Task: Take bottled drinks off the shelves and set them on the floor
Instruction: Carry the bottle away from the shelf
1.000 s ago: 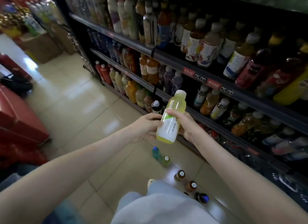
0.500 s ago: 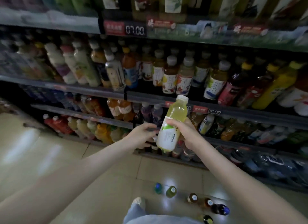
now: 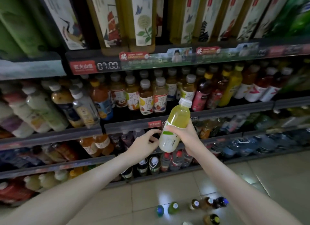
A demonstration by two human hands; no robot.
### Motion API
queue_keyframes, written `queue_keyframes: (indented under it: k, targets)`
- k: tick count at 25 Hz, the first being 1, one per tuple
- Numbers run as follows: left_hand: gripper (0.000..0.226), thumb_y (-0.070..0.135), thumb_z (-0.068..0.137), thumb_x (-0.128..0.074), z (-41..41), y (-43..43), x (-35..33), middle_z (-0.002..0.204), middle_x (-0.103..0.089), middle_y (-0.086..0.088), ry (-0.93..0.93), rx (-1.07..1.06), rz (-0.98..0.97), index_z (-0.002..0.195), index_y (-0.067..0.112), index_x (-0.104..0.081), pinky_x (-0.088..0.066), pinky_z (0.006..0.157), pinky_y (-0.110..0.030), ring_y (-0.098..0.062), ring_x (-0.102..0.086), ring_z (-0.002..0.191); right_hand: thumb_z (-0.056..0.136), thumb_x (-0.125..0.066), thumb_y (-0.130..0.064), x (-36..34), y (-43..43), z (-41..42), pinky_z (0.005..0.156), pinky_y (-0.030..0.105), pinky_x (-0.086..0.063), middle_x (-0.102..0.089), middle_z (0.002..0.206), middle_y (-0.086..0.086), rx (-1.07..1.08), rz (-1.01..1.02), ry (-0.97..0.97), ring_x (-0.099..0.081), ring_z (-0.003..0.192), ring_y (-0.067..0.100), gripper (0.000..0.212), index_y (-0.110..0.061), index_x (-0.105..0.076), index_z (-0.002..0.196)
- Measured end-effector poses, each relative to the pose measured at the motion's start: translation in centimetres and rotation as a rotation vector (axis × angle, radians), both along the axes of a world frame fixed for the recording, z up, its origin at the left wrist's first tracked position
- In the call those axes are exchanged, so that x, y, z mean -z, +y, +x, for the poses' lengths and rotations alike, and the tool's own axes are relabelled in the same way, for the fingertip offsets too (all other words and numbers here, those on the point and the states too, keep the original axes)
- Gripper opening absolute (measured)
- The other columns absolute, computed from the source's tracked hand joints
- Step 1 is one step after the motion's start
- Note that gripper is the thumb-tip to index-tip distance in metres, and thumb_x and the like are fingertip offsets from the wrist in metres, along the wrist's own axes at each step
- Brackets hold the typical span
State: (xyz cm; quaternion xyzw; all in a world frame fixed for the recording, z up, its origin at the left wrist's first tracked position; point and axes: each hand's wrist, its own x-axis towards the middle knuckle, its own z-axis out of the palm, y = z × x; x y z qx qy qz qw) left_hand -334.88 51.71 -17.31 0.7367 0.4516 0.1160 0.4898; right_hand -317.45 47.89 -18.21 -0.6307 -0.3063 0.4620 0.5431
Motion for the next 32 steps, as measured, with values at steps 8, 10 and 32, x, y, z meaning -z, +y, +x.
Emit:
queue_keyframes:
  k: [8,10,32]
  targets:
    - [0.03,0.021,0.091,-0.057,8.1,-1.1,-3.2,0.1,-0.064,0.013,-0.067,0.055,0.136,0.117,0.035,-0.052,-0.047,0.081,-0.016,-0.004,-0.06,0.093,0.069,-0.085,-0.021,-3.7,-2.1,7.8,0.09,0.033,-0.049,-0.063,0.115,-0.006,-0.082,0.145,-0.245,-0.061,0.106,0.01,0.072,-0.029,-0.042,0.125]
    - [0.035,0.024,0.088,-0.06,12.0,-1.9,-4.0,0.108,-0.064,0.011,-0.065,0.051,0.157,0.12,0.035,-0.05,-0.046,0.085,-0.016,-0.004,-0.06,0.1,0.068,-0.086,-0.022,-4.6,-3.2,11.4,0.091,0.034,-0.049,-0.062,0.115,-0.009,-0.122,0.174,-0.324,-0.061,0.107,0.009,0.072,-0.04,-0.04,0.12]
    - [0.068,0.039,0.086,-0.064,30.1,-6.1,-5.7,0.142,-0.041,0.003,0.135,0.424,0.307,0.144,0.026,-0.031,-0.037,0.098,-0.024,-0.012,-0.043,0.125,0.066,-0.088,-0.023,-4.1,-11.7,28.1,0.091,0.043,-0.053,-0.067,0.109,-0.001,0.193,0.08,-0.212,-0.064,0.102,0.016,0.065,-0.021,-0.051,0.12]
